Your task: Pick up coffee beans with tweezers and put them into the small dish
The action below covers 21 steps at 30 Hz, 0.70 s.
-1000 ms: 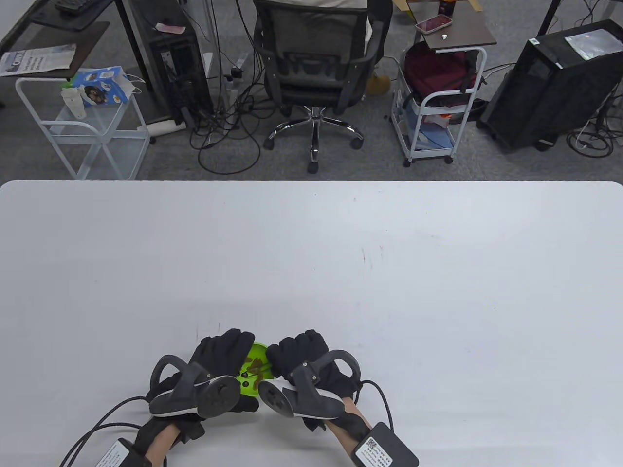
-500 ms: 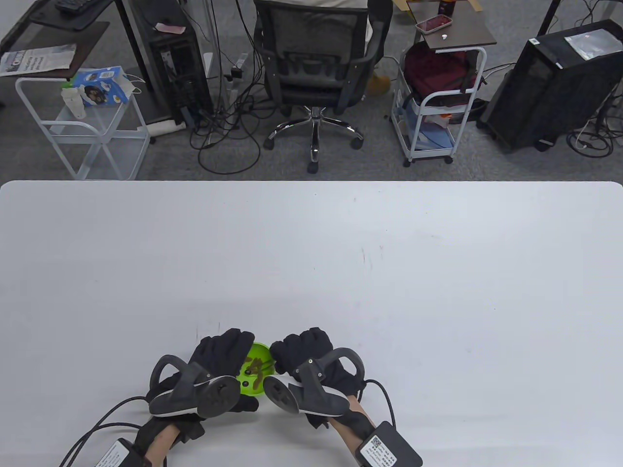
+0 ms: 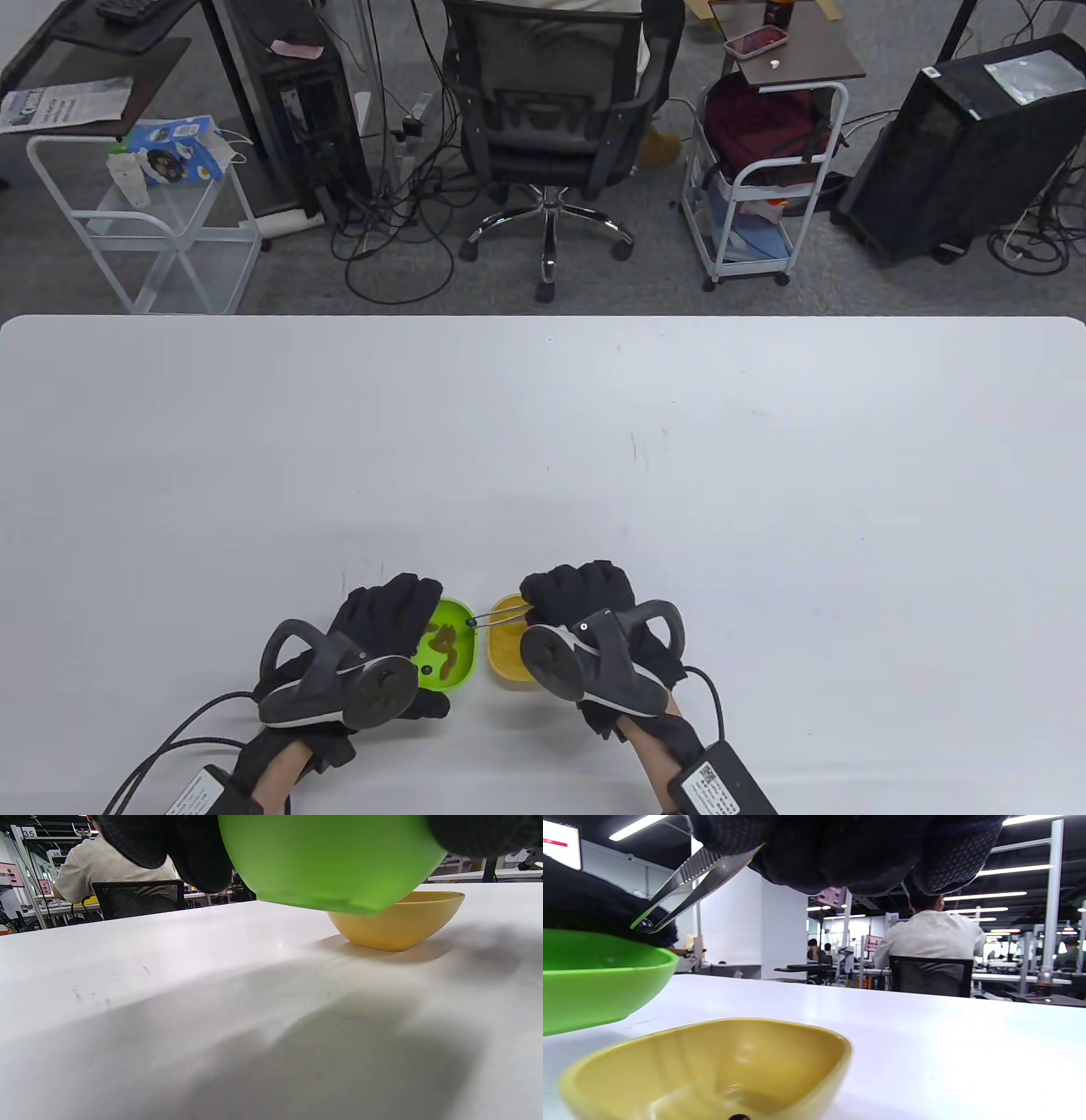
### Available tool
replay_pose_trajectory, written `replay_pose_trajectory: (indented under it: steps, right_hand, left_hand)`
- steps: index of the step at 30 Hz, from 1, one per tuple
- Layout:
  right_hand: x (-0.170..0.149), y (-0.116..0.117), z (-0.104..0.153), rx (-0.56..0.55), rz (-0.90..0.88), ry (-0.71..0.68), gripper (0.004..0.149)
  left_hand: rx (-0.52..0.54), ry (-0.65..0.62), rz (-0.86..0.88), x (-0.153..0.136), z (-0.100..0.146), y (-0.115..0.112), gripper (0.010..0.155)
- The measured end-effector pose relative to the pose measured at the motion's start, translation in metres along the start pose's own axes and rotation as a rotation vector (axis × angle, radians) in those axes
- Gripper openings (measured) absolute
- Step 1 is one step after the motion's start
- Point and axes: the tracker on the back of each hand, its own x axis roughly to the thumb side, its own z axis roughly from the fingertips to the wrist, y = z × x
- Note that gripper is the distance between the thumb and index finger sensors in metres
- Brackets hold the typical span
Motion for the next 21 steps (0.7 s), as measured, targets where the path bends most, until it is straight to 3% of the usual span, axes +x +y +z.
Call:
replay_pose_trajectory:
  steps: [10,21]
  right_hand:
    - [-0.031,0.011,-0.001,0.069,-0.041,0.108,0.042]
    - [-0.033,0.027,-0.003,0.138,-0.010,0.122,0.042]
  left_hand:
    - [-0.005,0.001,-0.005,-0.001,0.001,0.000,0.115]
    - [-0.004,0.002,-0.007,-0.001,0.001,0.000,0.115]
